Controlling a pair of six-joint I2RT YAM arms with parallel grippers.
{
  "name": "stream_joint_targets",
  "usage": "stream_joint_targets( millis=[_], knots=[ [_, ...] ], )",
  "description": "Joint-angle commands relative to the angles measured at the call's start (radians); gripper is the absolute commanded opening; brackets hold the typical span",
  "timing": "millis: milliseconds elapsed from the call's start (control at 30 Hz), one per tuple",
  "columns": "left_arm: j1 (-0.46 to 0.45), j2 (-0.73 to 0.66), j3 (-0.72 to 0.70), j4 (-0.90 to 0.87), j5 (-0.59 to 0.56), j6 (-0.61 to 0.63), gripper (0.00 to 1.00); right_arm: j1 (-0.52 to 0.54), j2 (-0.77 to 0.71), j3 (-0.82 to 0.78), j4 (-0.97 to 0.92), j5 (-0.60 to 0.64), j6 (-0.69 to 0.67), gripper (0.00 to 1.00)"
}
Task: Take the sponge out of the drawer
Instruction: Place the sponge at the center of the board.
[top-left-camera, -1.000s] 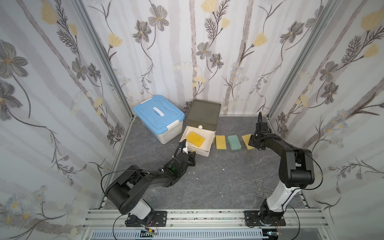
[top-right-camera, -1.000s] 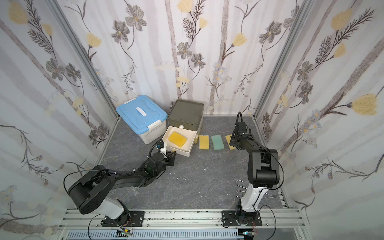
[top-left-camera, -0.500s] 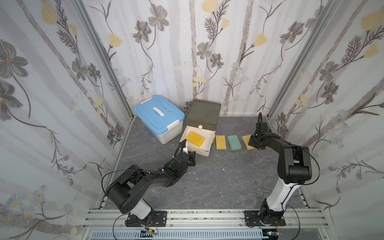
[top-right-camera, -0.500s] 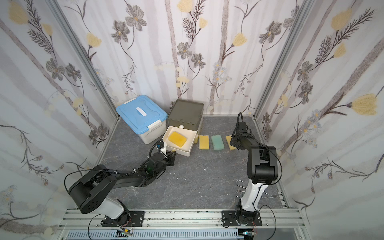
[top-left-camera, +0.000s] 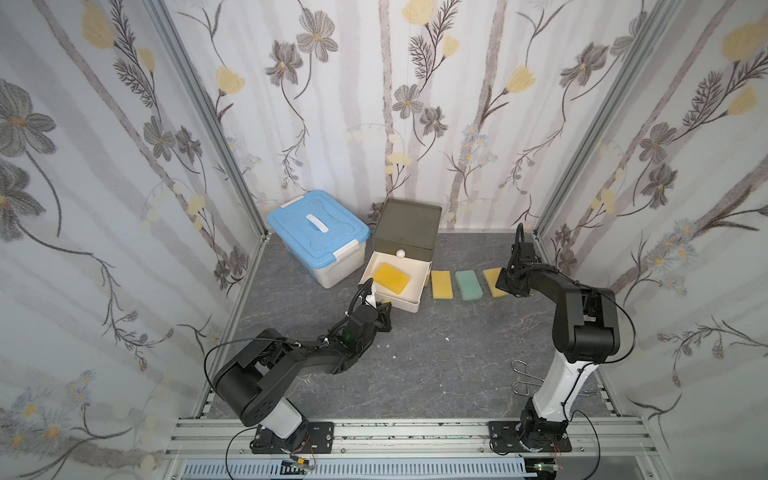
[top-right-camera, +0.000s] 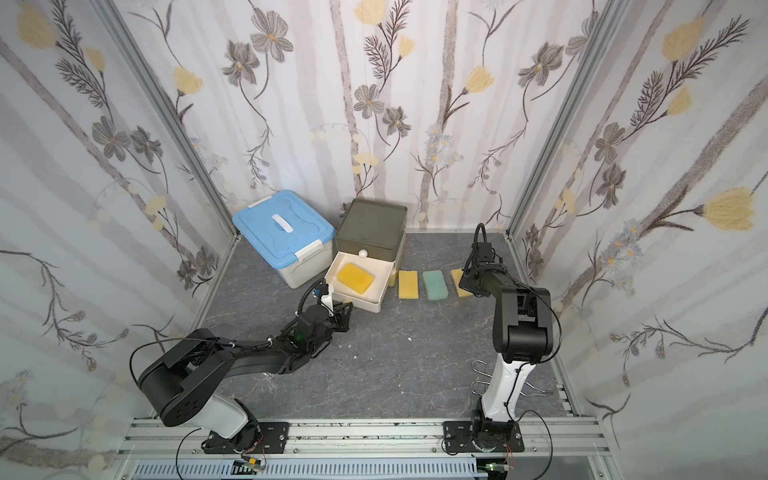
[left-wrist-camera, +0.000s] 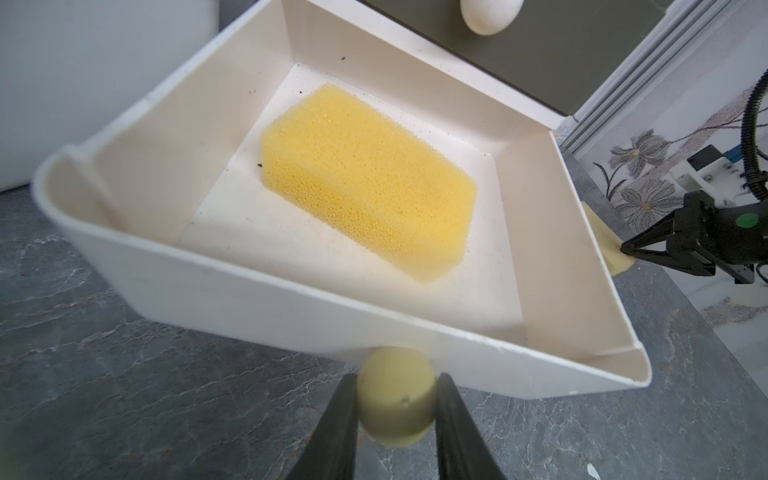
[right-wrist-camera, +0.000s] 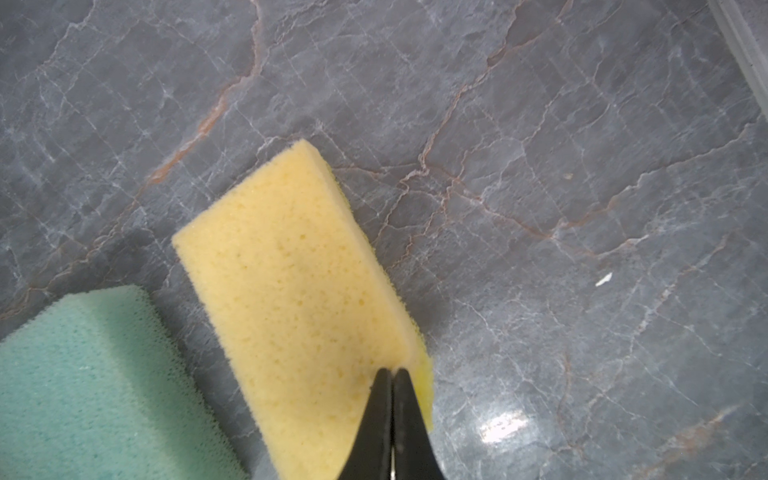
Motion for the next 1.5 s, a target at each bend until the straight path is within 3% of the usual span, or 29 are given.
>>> stream_joint_targets(
  millis=[0,167,433,733,867,1167,1467],
  knots=[
    [0.001,0.0,0.0,-0.025,-0.029,-0.018,0.21,-0.002,0.008,0.008,0.002,-0.004,0.018,0.05],
    [0.001,-0.002,-0.001,-0.025,-0.029,-0.017,0.21,-0.002,0.014,0.012,-0.005,0.001,0.022,0.09],
    [0.001,-0.003,-0.003,-0.02,-0.028,-0.016,0.21,-0.001,0.014,0.007,-0.011,0.011,0.03,0.3],
    [0.001,-0.006,-0.005,-0.018,-0.029,-0.015,0.21,0.0,0.011,0.007,-0.015,0.026,0.037,0.35],
    [0.001,-0.007,-0.006,-0.017,-0.029,-0.015,0.21,0.0,0.003,0.0,-0.015,0.045,0.047,0.47],
    [0.002,-0.013,-0.009,-0.022,-0.032,-0.014,0.21,-0.002,-0.045,-0.002,-0.017,0.083,0.056,0.48],
    [0.001,-0.016,-0.015,-0.019,-0.034,-0.015,0.21,0.0,0.02,0.024,-0.024,0.043,0.051,0.53]
  ],
)
